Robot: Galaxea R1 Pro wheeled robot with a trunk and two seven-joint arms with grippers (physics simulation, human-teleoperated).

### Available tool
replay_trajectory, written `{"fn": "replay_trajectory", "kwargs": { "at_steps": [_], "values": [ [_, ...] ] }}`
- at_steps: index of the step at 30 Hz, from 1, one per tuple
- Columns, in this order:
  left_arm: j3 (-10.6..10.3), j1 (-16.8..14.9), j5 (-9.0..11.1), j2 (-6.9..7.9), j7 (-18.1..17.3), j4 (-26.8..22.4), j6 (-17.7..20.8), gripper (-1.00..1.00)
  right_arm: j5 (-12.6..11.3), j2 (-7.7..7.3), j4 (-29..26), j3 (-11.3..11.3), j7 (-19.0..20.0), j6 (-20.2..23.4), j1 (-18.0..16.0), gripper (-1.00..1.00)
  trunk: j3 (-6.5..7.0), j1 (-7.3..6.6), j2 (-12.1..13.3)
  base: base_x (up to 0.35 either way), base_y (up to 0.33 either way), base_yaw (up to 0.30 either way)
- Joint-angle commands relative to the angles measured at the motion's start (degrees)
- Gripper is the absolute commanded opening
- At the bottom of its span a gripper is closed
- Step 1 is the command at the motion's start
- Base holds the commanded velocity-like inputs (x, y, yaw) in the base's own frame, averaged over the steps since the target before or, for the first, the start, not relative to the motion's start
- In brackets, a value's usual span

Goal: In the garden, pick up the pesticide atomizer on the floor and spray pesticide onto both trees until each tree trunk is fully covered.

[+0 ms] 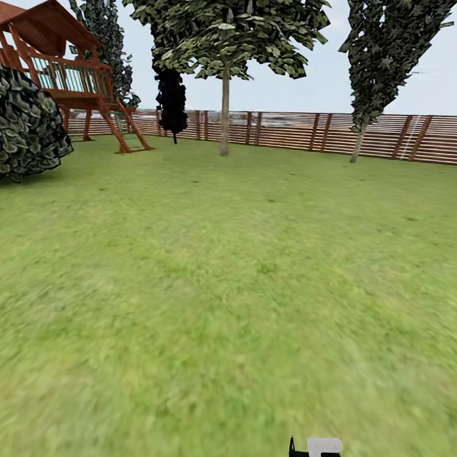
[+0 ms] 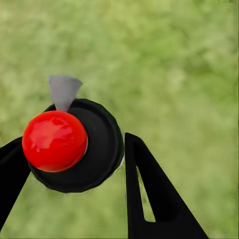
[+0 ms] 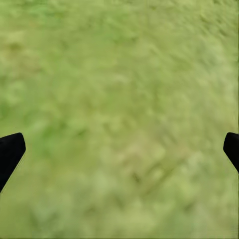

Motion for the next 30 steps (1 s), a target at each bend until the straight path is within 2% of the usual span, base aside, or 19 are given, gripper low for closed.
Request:
{"fn": "replay_trajectory", "kwargs": {
  "at_steps": [1, 30],
  "values": [
    [-0.47, -0.02, 0.32, 0.03, 0.18, 0.0, -0.14, -1.0, 0.63, 0.02, 0.05, -0.22, -0.43, -0.03, -0.04, 1.0, -0.05, 0.03, -0.02, 0.338, 0.0, 0.0],
    [-0.47, -0.03, 0.34, 0.06, 0.18, 0.0, -0.14, -1.0, 0.68, 0.02, 0.05, -0.16, -0.36, -0.02, -0.04, 1.0, -0.05, 0.03, -0.02, 0.337, 0.0, 0.0]
  ]
}}
